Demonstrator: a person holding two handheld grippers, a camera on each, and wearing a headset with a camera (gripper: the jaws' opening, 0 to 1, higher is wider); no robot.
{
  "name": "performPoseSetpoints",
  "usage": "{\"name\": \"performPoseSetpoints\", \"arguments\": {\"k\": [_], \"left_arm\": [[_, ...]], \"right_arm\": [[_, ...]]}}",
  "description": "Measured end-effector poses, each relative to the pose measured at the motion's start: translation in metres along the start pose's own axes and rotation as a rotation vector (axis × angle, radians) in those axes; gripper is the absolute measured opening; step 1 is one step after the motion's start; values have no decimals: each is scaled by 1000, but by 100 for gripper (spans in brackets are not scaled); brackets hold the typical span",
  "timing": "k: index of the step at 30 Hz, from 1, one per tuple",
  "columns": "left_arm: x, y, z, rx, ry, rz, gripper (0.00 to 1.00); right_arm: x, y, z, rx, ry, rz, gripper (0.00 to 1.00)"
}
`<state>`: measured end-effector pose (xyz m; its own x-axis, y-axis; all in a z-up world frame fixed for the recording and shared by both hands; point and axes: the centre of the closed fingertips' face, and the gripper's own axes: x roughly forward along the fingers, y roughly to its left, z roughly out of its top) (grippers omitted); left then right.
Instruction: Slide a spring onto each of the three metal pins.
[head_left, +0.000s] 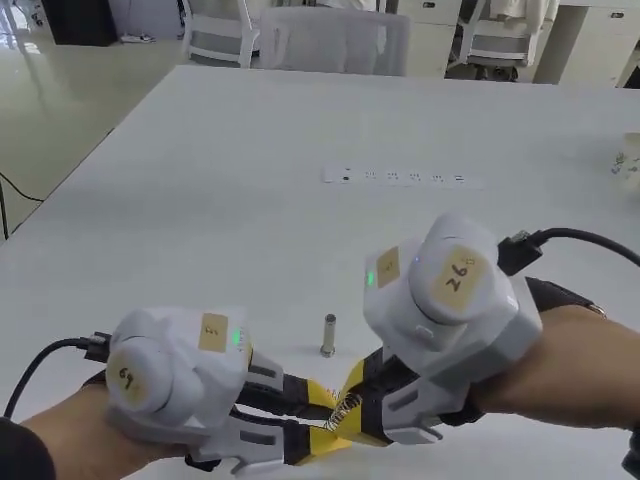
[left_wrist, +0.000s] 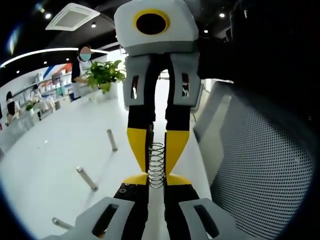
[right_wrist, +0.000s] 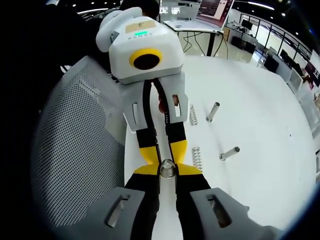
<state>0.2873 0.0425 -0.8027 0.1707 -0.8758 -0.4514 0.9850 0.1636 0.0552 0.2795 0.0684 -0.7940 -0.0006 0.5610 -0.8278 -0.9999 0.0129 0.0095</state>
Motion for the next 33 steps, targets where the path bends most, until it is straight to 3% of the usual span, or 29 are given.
{"name": "performPoseSetpoints", "arguments": {"k": [10, 14, 22, 33], "left_arm": [[0, 0, 1, 2, -16, 4, 3], [-1, 0, 5, -12, -40, 4, 11], [-3, 4, 3, -38, -51, 19, 17], [-11, 11, 1, -98, -71, 52, 35]], "right_arm": [[-1, 0, 1, 4, 2, -6, 8], [-3, -4, 3, 7, -5, -20, 8], [-7, -7, 3, 9, -8, -30, 8], [-16, -18, -5, 34, -2, -64, 8]]}}
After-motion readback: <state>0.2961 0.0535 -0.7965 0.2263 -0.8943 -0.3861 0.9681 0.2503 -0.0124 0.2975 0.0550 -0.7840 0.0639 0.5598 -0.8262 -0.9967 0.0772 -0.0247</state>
